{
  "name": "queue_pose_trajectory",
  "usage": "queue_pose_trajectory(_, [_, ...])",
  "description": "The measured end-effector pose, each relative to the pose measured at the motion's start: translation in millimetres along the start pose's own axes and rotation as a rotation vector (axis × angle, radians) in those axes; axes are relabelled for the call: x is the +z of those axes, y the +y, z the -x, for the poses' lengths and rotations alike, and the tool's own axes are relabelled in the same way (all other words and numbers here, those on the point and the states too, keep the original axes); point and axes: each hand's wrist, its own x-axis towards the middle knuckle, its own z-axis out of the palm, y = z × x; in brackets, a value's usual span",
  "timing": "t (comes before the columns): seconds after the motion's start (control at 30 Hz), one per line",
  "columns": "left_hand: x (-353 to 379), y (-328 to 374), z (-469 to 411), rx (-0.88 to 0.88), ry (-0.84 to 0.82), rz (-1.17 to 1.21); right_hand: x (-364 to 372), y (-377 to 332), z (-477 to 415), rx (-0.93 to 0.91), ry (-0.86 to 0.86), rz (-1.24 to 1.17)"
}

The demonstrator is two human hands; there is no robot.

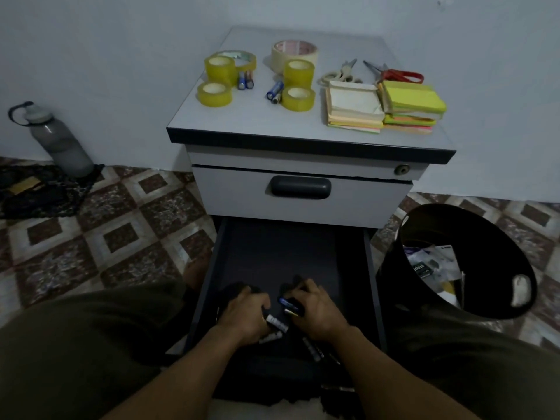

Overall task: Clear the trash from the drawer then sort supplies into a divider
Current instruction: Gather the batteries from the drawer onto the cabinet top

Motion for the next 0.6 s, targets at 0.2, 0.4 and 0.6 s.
queue_pose_trajectory(0.2, [-4, -11, -3, 0.004, 0.042, 0.024, 5, -2, 0, 0.040, 0.099, 0.029])
queue_pose_trajectory(0.4, [0, -17, -5, 0.063, 0.072, 0.010, 3, -3, -1, 0.093, 0.104, -0.010])
queue_pose_trajectory(0.6, [-2, -22, -11, 0.066, 0.084, 0.027, 3, -5, 0, 0.082, 0.103, -0.166])
